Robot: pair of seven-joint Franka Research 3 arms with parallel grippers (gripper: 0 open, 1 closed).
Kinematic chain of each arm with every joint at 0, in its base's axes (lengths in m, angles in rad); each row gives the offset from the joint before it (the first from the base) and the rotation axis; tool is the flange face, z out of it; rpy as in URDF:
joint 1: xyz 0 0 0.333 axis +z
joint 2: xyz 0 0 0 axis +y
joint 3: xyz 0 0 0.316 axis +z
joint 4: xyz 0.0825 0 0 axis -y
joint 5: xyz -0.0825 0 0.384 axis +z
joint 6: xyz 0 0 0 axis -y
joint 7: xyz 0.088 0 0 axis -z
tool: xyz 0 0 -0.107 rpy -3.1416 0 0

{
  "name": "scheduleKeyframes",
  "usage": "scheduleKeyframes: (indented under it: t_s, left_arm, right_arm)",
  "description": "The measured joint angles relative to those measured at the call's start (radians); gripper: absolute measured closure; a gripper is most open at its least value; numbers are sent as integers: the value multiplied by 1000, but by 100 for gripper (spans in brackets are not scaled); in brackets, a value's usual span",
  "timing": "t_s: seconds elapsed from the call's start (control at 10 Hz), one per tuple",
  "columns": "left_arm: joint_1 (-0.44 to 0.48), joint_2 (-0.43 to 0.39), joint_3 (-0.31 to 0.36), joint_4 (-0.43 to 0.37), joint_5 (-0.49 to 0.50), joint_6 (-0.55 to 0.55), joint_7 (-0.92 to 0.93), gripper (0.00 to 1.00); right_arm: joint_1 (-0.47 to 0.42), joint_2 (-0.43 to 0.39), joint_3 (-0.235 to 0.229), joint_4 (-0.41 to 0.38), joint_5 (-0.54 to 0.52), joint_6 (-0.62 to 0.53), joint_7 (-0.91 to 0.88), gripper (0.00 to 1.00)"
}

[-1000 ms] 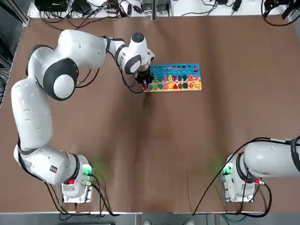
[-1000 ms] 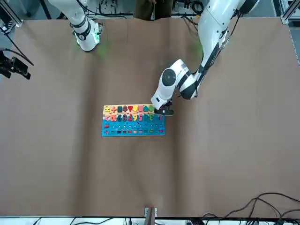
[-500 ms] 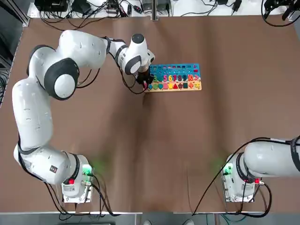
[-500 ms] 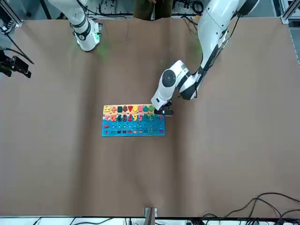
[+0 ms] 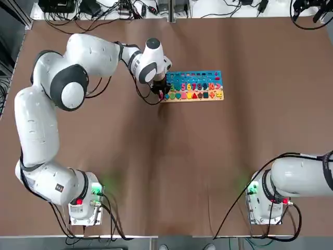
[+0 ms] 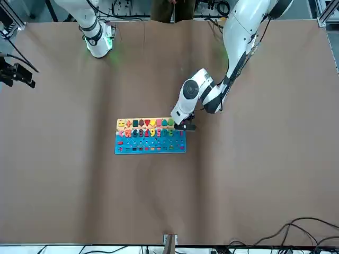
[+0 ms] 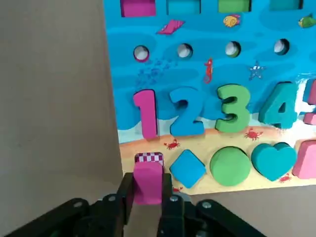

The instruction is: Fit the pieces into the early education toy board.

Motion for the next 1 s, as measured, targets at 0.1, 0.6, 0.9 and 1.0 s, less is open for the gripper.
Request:
scheduleKeyframes:
  t_s: [0.1, 0.6, 0.9, 1.0]
  left_arm:
    - [0, 3, 0, 3, 0, 0, 0, 74]
    - [0, 10, 0, 8, 0, 1, 0, 74]
    - [0, 10, 3, 12, 0, 2, 0, 74]
    - [0, 10, 4, 13, 0, 2, 0, 74]
  right_arm:
    - [0, 0, 0, 0, 0, 0, 0, 1]
    - [0, 0, 0, 0, 0, -5, 0, 1]
    - [0, 1, 0, 0, 0, -6, 0, 1]
    - [0, 1, 0, 0, 0, -6, 0, 1]
